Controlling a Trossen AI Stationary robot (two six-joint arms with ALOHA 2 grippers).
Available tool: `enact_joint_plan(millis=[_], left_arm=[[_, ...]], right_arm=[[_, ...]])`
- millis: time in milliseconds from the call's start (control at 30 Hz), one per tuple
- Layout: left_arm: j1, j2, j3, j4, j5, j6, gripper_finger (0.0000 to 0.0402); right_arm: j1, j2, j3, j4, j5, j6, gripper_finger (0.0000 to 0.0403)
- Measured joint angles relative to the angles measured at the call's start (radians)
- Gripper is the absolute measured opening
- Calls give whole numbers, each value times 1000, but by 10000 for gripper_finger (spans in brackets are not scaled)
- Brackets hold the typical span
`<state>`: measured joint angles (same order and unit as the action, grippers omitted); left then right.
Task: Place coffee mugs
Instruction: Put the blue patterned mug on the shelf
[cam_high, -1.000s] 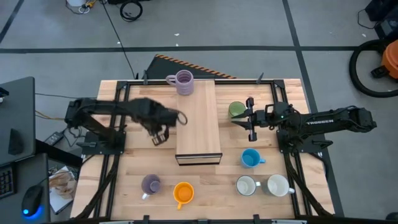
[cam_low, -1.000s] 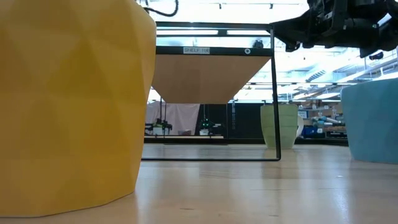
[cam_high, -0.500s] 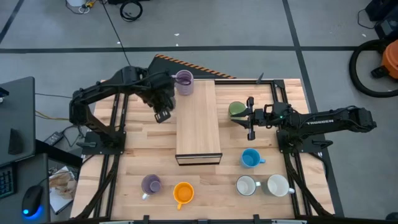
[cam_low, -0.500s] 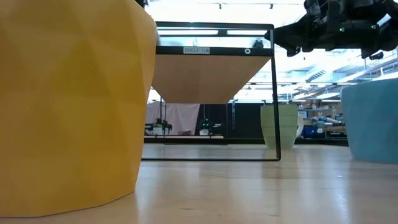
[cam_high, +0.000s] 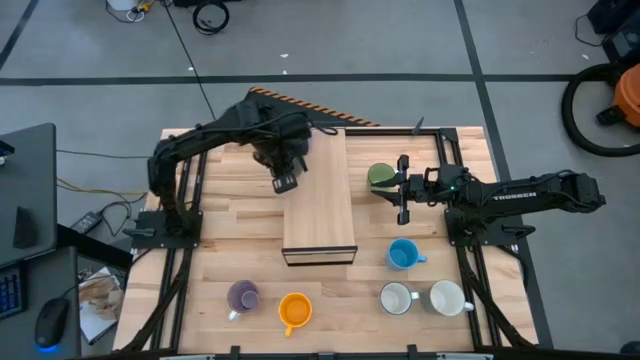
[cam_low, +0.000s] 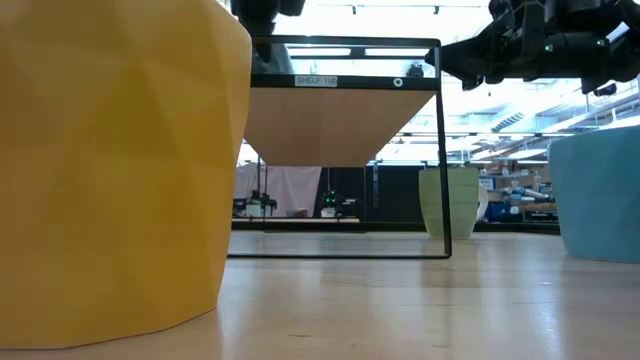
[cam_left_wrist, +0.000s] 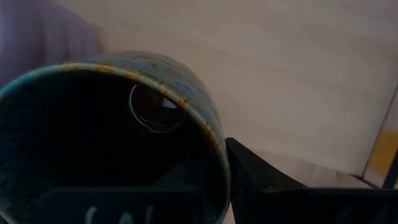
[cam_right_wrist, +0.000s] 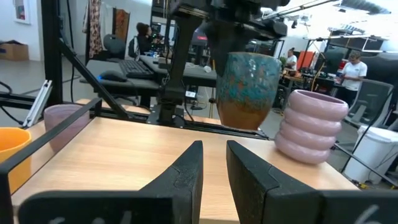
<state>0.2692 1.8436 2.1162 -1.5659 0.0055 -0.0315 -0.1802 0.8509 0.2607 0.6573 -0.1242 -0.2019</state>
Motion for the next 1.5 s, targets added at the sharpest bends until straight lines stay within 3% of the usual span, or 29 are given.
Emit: enact_joint_plan(millis=[267, 1300, 1500], left_arm=[[30, 66, 40, -7, 4, 47, 44], [40, 104, 40, 4, -13, 70, 48], [37, 106, 40, 16, -34, 94, 71]], right_arm=[[0, 0, 0, 9, 0, -36, 77], [0, 0, 0, 32, -27, -26, 77], [0, 0, 0, 31, -28, -26, 77]])
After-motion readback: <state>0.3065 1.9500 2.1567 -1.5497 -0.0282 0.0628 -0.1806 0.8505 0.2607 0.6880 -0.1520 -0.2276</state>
